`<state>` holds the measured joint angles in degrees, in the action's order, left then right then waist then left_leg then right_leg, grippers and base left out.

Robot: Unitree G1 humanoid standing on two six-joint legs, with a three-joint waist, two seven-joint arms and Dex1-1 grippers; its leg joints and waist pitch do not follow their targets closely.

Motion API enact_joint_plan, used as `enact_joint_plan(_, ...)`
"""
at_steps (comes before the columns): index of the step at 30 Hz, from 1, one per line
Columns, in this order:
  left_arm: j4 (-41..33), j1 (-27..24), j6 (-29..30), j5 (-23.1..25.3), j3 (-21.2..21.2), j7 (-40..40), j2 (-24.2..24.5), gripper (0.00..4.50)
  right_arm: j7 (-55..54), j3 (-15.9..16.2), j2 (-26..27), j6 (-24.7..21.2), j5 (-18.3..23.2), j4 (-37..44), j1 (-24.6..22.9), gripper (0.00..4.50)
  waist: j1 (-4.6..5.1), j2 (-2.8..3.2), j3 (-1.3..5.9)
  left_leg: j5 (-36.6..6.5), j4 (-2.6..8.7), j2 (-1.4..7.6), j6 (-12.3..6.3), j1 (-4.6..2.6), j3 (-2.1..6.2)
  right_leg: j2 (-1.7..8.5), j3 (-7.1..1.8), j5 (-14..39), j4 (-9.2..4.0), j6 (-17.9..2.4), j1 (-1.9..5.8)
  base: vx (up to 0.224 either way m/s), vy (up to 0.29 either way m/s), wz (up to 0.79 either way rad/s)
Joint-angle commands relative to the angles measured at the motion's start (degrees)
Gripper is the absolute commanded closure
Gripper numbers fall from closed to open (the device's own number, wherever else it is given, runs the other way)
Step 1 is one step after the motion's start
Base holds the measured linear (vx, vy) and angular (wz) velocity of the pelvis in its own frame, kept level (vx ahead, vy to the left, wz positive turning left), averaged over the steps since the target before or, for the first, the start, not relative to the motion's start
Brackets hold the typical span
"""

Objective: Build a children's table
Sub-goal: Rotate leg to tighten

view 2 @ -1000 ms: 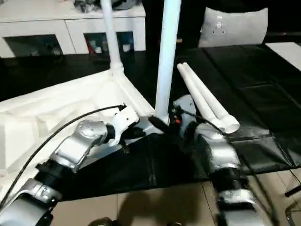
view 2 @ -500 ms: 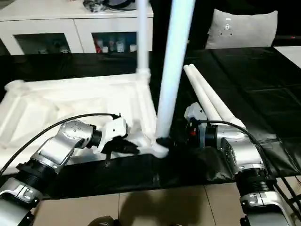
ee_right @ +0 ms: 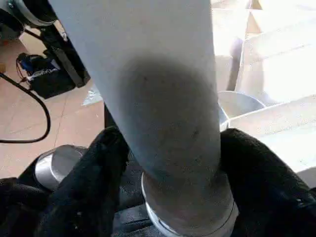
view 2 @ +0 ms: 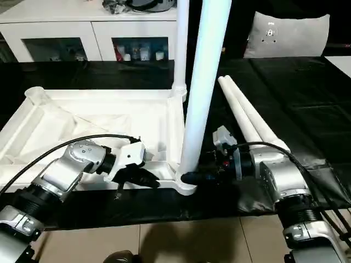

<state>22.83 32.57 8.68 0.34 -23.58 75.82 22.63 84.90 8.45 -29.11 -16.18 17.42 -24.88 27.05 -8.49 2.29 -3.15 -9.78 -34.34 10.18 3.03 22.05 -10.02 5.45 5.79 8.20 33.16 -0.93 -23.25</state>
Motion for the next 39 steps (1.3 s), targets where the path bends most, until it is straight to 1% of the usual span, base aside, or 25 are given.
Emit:
enact_joint_plan(1, -1.0, 2.5, -1.4, -0.8, -0.7, 1.6, -0.3, 4.5, 1.3, 0.5, 0.0, -0.5, 0.7, 1.1, 0.7, 1.72, 0.22, -1.16, 4.31, -13.7, 4.27, 3.41, -4.18, -1.17, 0.83, 3.99, -2.81, 21.1, -3.63, -10.5, 2.68, 0.0, 0.0, 0.0)
enact_joint_plan(6, -0.6, 2.4, -0.3, -0.7, -0.3, -0.3, -1.3, 4.5, 0.5, 0.1, 0.9, -3.1, 1.9, 3.0, -0.4, 2.23, 0.15, -1.1, 4.34, -13.6, 4.26, 3.4, -4.06, -1.16, 0.87, 3.98, -2.77, 20.9, -3.58, -10.5, 2.75, 0.0, 0.0, 0.0)
enact_joint_plan(9, -0.5, 2.2, 0.7, -0.5, 0.1, -2.0, -2.0, 4.5, -0.4, -0.1, 1.4, -4.4, 2.7, 4.4, -1.1, 2.32, 0.11, -1.15, 4.34, -13.5, 4.29, 3.41, -3.95, -1.17, 0.89, 4.01, -2.79, 21.2, -3.59, -10.3, 2.76, 0.0, 0.0, 0.0)
enact_joint_plan(10, -0.4, 2.3, 1.3, -0.3, 0.4, -3.1, -2.4, 4.5, -1.8, -0.1, 1.8, -4.7, 2.4, 4.5, -1.2, 2.33, 0.16, -1.18, 4.27, -14.0, 4.25, 3.33, -3.86, -1.19, 0.84, 3.99, -2.77, 22.0, -3.72, -10.2, 2.69, 0.0, 0.0, 0.0)
enact_joint_plan(11, 0.2, 2.7, 5.5, 0.6, 2.1, -9.3, -4.9, 4.5, -10.2, -0.1, 4.6, -5.4, -0.4, 4.1, -1.0, 2.33, 0.22, -0.9, 4.24, -14.1, 4.3, 3.39, -3.66, -1.24, 0.86, 3.98, -2.84, 22.2, -3.68, -10.2, 2.56, 0.0, 0.0, 0.0)
enact_joint_plan(12, 0.6, 3.2, 9.1, 1.1, 3.5, -14.2, -6.9, 4.5, -17.1, -0.2, 6.9, -5.2, -3.1, 3.3, -0.6, 2.35, 0.63, -0.87, 3.92, -15.1, 4.43, 3.34, -2.64, -1.32, 0.86, 3.8, -2.82, 23.5, -3.96, -9.9, 2.32, 0.0, 0.0, 0.0)
enact_joint_plan(13, 0.8, 3.4, 11.4, 1.2, 4.5, -17.5, -8.4, 4.5, -23.1, -0.6, 9.0, -5.6, -4.9, 1.9, 0.2, 2.37, 1.13, -0.98, 3.86, -16.2, 4.53, 3.12, -1.01, -1.42, 1.14, 4.01, -2.59, 26.1, -4.05, -9.2, 2.49, 0.0, 0.0, 0.0)
enact_joint_plan(14, 0.7, 3.6, 13.4, 1.2, 5.3, -19.7, -9.5, 4.5, -28.3, -1.5, 10.9, -7.1, -5.8, 0.2, 1.2, 2.4, 1.33, -1.0, 3.82, -16.8, 4.5, 2.88, -0.65, -1.49, 1.2, 4.04, -2.36, 28.2, -4.39, -8.4, 2.48, 0.0, 0.0, 0.0)
enact_joint_plan(15, 0.7, 3.6, 13.6, 1.2, 5.3, -19.9, -9.6, 4.5, -28.8, -1.6, 11.1, -7.3, -5.9, 0.1, 1.4, 2.43, 1.94, -1.18, 3.8, -17.5, 4.53, 2.62, -0.24, -1.32, 1.43, 4.18, -2.09, 31.0, -4.68, -7.0, 2.75, 0.0, 0.0, 0.0)
enact_joint_plan(16, 0.6, 3.8, 15.1, 1.4, 5.8, -21.6, -10.5, 4.5, -32.6, -2.4, 12.5, -8.7, -6.5, -1.1, 2.2, 2.43, 2.65, -0.86, 3.73, -18.4, 4.58, 2.57, -0.19, -1.18, 1.58, 4.08, -1.96, 32.0, -5.04, -5.9, 2.81, 0.0, 0.0, 0.0)
enact_joint_plan(17, 0.7, 4.2, 17.8, 1.9, 6.5, -25.1, -12.3, 4.5, -38.4, -3.5, 14.8, -10.4, -7.4, -2.9, 3.6, 2.47, 2.89, -0.84, 3.85, -18.9, 4.52, 2.57, -0.27, -1.45, 1.53, 4.03, -1.92, 31.9, -5.15, -5.8, 2.59, 0.0, 0.0, 0.0)
enact_joint_plan(18, 1.1, 4.8, 20.2, 2.4, 7.5, -29.1, -14.3, 4.5, -43.3, -4.3, 17.1, -11.4, -8.2, -4.2, 4.8, 2.48, 3.6, -0.68, 3.76, -19.3, 4.53, 2.53, -0.24, -1.45, 1.59, 3.88, -1.97, 30.9, -5.12, -6.2, 2.47, 0.0, 0.0, 0.0)
enact_joint_plan(19, 1.2, 4.9, 20.3, 2.5, 7.6, -29.7, -14.5, 4.5, -43.8, -4.3, 17.3, -11.3, -8.3, -4.4, 4.9, 2.48, 4.15, -0.83, 3.79, -19.7, 4.53, 2.41, -0.35, -1.3, 1.63, 3.79, -1.81, 30.8, -5.29, -6.1, 2.62, 0.0, 0.0, 0.0)
enact_joint_plan(20, 1.6, 5.1, 20.6, 2.7, 7.9, -31.1, -15.2, 4.5, -45.2, -4.5, 18.0, -11.0, -8.6, -5.0, 5.3, 2.48, 4.15, -0.88, 3.9, -19.8, 4.38, 2.32, -0.54, -1.56, 1.49, 3.78, -1.86, 30.9, -5.41, -5.9, 2.43, 0.0, 0.0, 0.0)
enact_joint_plan(22, 2.9, 6.2, 20.7, 3.3, 9.2, -36.3, -18.2, 4.5, -48.6, -4.8, 20.3, -6.8, -9.5, -8.3, 6.6, 2.48, 4.35, -0.96, 3.93, -18.8, 4.16, 2.08, -1.71, -1.43, 1.24, 3.83, -1.88, 30.7, -5.66, -5.8, 2.38, 0.0, 0.0, 0.0)
enact_joint_plan(23, 2.9, 6.4, 20.7, 3.5, 9.3, -36.7, -18.5, 4.5, -48.7, -4.9, 20.6, -6.2, -9.7, -8.4, 6.6, 2.48, 4.37, -0.92, 3.9, -18.8, 4.12, 2.1, -1.89, -1.52, 1.2, 3.82, -1.91, 30.7, -5.76, -5.8, 2.27, 0.0, 0.0, 0.0)
enact_joint_plan(24, 2.8, 6.5, 20.4, 3.8, 9.1, -36.8, -18.9, 4.5, -48.6, -5.4, 21.1, -4.6, -9.4, -8.5, 6.4, 1.95, 4.24, -1.01, 3.99, -17.9, 4.14, 2.1, -2.37, -1.41, 1.17, 3.73, -1.92, 29.8, -5.71, -5.7, 2.41, 0.0, 0.0, 0.0)
enact_joint_plan(27, 1.6, 6.2, 20.3, 4.3, 8.0, -36.1, -18.6, 4.5, -47.9, -6.3, 21.4, -3.8, -8.4, -7.7, 5.8, 1.76, 3.94, -0.98, 4.2, -15.9, 4.43, 2.43, -3.25, -0.99, 1.25, 3.66, -2.17, 25.8, -5.08, -6.4, 2.71, 0.0, 0.0, 0.0)
enact_joint_plan(30, 0.4, 5.1, 18.1, 5.5, 5.4, -33.6, -16.0, 4.5, -43.6, -6.4, 18.6, -1.1, -8.0, -5.7, 4.0, 1.44, 3.53, -0.65, 4.35, -15.1, 4.45, 2.63, -3.5, -0.93, 1.23, 3.7, -2.34, 22.2, -4.63, -7.8, 2.88, 0.0, 0.0, 0.0)
enact_joint_plan(32, 0.3, 4.8, 17.0, 5.5, 4.8, -32.3, -15.0, 4.5, -41.1, -6.6, 17.1, 0.1, -7.3, -4.9, 3.5, 1.3, 3.14, -0.73, 4.48, -14.4, 4.33, 2.7, -3.97, -0.92, 1.12, 3.74, -2.48, 20.1, -4.34, -8.3, 2.95, 0.0, 0.0, 0.0)
enact_joint_plan(33, 0.3, 4.8, 17.0, 5.5, 4.8, -32.3, -15.0, 4.5, -41.1, -6.6, 17.1, 0.1, -7.3, -4.9, 3.5, 1.2, 3.09, -0.46, 4.41, -14.2, 4.39, 2.77, -4.15, -0.84, 1.07, 3.59, -2.5, 18.7, -4.21, -9.0, 2.92, 0.0, 0.0, 0.0)
enact_joint_plan(34, 0.4, 4.5, 16.2, 5.7, 4.4, -31.4, -14.1, 4.5, -38.9, -6.8, 15.7, 1.0, -6.6, -4.3, 3.1, 1.09, 3.03, -0.55, 4.34, -14.5, 4.4, 2.75, -4.12, -0.84, 1.09, 3.61, -2.44, 18.6, -4.16, -9.5, 3.01, 0.0, 0.0, 0.0)
enact_joint_plan(35, 0.7, 4.4, 14.8, 6.0, 3.8, -30.0, -12.7, 4.5, -36.1, -7.3, 13.8, 1.2, -5.8, -3.3, 2.8, 1.0, 2.87, -0.2, 4.33, -14.9, 4.39, 2.72, -3.96, -0.91, 1.17, 3.66, -2.4, 18.9, -4.17, -9.4, 3.04, 0.0, 0.0, 0.0)
enact_joint_plan(36, 1.0, 4.3, 13.1, 6.1, 3.3, -28.3, -11.7, 4.5, -34.0, -7.4, 12.2, 1.4, -5.4, -2.9, 2.6, 0.95, 2.97, -0.5, 4.3, -15.7, 4.4, 2.73, -4.11, -1.01, 1.07, 3.6, -2.4, 19.6, -4.35, -9.3, 3.06, 0.0, 0.0, 0.0)
enact_joint_plan(39, 1.0, 4.0, 9.5, 6.0, 1.9, -23.6, -9.0, 4.5, -27.5, -7.3, 8.4, 0.6, -4.1, -1.0, 1.8, 0.71, 2.49, -0.43, 4.25, -15.8, 4.44, 2.89, -4.08, -1.03, 1.14, 3.67, -2.45, 20.1, -4.34, -9.3, 3.03, 0.0, 0.0, 0.0)
